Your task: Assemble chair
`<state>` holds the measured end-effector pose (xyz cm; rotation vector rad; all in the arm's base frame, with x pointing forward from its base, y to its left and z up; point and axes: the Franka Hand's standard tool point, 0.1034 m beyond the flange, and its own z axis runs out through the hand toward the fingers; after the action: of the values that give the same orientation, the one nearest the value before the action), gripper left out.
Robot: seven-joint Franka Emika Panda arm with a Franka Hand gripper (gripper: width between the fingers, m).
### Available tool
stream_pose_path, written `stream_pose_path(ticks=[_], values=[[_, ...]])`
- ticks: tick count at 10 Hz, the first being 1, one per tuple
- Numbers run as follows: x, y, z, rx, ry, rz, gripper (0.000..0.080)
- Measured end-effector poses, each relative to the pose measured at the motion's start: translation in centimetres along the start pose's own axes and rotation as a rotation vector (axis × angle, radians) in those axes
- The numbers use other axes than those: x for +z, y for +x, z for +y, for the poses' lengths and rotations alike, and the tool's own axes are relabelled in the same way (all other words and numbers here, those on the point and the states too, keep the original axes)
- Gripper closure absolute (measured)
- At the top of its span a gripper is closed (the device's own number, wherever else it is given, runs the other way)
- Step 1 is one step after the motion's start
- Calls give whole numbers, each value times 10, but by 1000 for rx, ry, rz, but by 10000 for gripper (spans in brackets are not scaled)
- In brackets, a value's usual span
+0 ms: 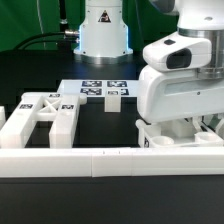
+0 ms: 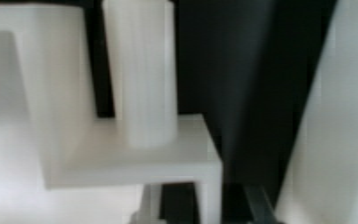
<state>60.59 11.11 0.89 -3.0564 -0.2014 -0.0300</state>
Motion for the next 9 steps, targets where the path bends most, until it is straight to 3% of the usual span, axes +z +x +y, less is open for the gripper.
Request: stream_pose_path(ticks=[5,6,7,8,9], values=[[-1,1,-8,-6,0,-2,768],[-1,2,-5,-6,-3,-1,674],[-4,3,0,0,-7,2,674],[-7,3,7,7,-14,1,466],[-12,4,12,11,-19,-4,466]])
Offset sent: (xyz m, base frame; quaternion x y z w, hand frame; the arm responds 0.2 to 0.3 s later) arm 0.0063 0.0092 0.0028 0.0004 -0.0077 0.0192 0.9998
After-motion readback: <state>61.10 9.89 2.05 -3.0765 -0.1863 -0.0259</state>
